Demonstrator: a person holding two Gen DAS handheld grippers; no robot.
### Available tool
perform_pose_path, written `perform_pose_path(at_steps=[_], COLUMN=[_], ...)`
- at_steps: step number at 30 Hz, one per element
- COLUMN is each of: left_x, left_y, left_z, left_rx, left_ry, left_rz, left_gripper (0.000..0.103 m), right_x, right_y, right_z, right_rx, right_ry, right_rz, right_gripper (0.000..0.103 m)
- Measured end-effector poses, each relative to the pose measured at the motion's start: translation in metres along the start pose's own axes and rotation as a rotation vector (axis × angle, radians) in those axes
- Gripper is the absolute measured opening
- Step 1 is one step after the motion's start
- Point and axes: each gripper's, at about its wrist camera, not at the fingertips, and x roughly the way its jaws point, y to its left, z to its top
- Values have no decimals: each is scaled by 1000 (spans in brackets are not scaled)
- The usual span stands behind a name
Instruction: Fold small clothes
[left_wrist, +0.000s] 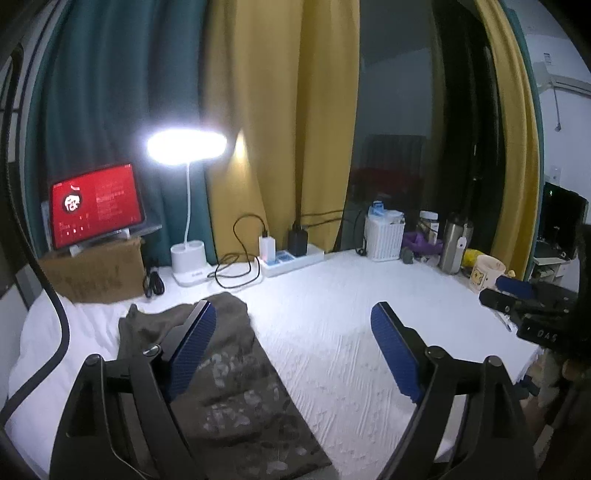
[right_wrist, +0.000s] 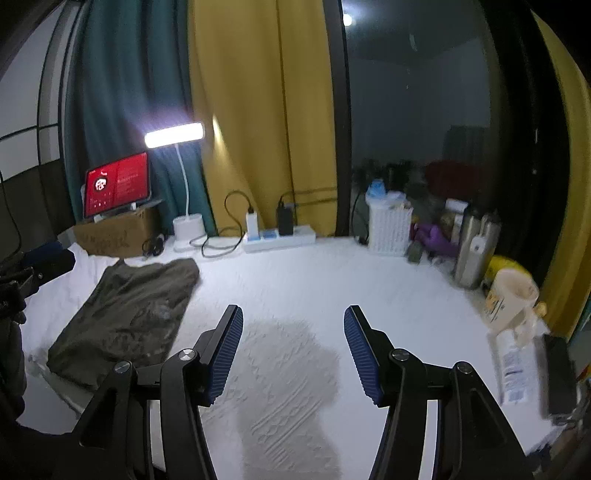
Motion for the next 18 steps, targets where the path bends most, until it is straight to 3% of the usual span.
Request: perform_pose_path(at_steps=[4,10,15,18], left_x=[-9,-23,-43,-53], left_y=[-7,-8,-6,-8], left_z=[4,14,29,36], left_rx=[38,26,17,31], left_ry=[-27,-77,-153,-198], left_rz=[19,48,72,83], left_gripper=[86,99,101,101], right_x=[-19,-42,-57,-68], right_y=[-2,-3,-1,5], right_z=[11,25,34,39], right_rx=[-5,-19,-21,-31], right_ry=[-59,-135,-176,-213], right_rz=[-8,-4,-26,-86], right_gripper=[78,79,79,88])
